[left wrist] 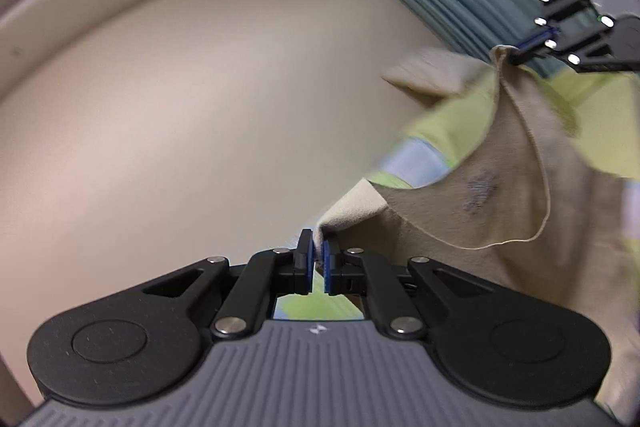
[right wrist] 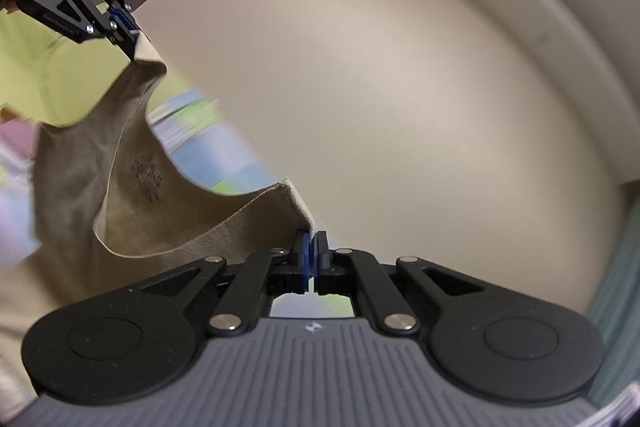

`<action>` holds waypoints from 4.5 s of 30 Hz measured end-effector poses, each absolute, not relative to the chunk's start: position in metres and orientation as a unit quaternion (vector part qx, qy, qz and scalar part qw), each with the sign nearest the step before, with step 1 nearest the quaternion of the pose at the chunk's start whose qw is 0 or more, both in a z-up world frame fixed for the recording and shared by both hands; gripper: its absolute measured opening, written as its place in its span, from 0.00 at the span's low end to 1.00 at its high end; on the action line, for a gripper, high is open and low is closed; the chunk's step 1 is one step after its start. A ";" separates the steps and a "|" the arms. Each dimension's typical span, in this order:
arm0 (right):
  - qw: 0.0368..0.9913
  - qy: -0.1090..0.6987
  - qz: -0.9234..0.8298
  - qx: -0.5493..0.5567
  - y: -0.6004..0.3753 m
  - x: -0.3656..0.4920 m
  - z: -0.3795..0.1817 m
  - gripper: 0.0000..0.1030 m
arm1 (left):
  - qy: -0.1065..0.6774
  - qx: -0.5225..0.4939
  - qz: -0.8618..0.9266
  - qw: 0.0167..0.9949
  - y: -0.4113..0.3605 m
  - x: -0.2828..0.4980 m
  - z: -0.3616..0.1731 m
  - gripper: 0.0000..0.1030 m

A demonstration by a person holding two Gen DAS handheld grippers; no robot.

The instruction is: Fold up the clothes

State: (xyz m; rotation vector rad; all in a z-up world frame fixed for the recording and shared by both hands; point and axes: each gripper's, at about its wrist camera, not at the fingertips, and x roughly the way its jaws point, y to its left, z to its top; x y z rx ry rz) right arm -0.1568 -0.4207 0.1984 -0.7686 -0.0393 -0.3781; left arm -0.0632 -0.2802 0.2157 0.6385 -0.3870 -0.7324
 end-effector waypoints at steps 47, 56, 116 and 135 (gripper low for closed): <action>0.881 0.343 -0.105 -0.308 -0.664 0.293 -0.126 0.24 | 0.207 0.345 -0.301 0.865 -0.562 0.370 -0.136 0.25; 0.918 0.323 -0.103 -0.205 -0.640 0.186 -0.065 0.37 | 0.214 0.292 -0.356 0.862 -0.446 0.289 -0.084 0.34; 0.891 0.365 0.037 -0.267 -0.388 -0.094 -0.099 0.66 | 0.274 0.333 -0.508 0.746 -0.347 0.040 -0.039 0.05; 0.863 0.321 -0.029 -0.390 -0.393 -0.117 -0.109 0.00 | 0.179 0.486 -0.475 0.711 -0.341 0.002 -0.082 0.11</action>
